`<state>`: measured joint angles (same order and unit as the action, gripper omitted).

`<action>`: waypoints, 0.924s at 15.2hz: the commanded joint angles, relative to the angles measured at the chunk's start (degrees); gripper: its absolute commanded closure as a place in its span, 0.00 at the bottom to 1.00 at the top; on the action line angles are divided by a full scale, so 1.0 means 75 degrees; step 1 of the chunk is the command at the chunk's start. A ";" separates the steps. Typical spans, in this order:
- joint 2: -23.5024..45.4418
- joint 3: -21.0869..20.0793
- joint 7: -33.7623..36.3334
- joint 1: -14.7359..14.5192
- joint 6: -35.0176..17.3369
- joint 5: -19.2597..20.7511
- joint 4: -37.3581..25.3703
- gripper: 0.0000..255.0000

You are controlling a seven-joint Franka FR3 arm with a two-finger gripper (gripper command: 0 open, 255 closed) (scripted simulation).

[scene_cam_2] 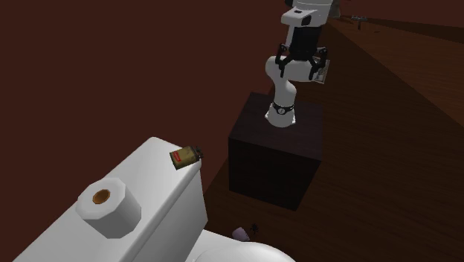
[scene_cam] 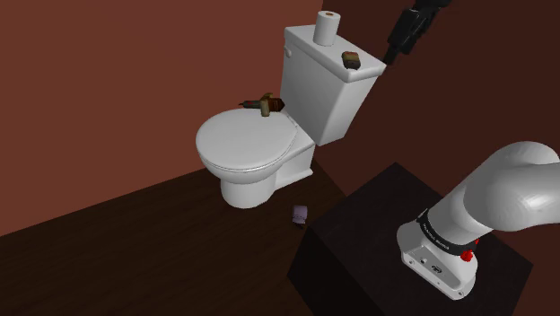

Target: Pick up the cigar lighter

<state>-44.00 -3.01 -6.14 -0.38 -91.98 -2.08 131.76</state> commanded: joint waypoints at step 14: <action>0.3269 0.0323 0.0256 0.0845 -0.1559 0.1073 -0.1170 0.00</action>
<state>-21.46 -0.82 -4.41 5.48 -103.15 5.30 124.17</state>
